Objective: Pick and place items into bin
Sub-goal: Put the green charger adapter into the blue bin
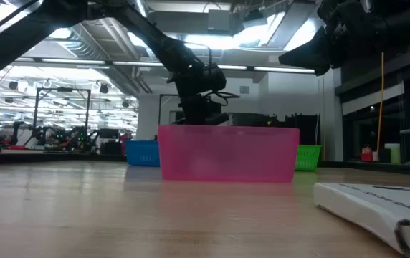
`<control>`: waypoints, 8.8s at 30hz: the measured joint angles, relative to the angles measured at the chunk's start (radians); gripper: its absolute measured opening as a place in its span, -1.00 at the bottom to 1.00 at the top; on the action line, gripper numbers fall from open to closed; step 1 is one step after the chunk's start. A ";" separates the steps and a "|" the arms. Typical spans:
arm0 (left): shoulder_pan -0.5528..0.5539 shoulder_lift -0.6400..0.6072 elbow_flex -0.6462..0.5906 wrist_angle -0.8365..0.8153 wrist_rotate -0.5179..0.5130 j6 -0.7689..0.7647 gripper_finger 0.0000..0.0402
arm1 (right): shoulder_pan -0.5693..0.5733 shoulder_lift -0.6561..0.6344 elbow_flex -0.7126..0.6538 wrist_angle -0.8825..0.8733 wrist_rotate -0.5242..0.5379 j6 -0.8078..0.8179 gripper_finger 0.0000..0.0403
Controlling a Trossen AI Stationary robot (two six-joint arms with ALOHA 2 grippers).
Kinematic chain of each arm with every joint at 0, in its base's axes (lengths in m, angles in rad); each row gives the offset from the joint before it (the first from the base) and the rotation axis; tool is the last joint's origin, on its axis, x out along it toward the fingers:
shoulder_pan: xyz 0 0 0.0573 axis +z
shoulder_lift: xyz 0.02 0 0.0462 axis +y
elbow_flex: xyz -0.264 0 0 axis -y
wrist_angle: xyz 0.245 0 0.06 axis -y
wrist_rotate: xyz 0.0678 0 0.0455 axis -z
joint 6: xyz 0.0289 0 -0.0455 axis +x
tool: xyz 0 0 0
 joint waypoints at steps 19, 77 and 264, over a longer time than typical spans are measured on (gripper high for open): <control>-0.008 0.005 -0.003 -0.001 -0.007 0.029 -0.18 | 0.000 0.000 0.000 -0.001 0.000 0.000 -1.00; -0.006 -0.005 -0.007 -0.157 -0.067 0.132 -0.98 | 0.000 0.000 0.000 -0.041 0.000 0.000 -1.00; 0.103 -0.877 -0.581 -0.037 0.348 0.452 -0.29 | -0.047 0.000 0.000 -0.077 0.000 -0.105 -1.00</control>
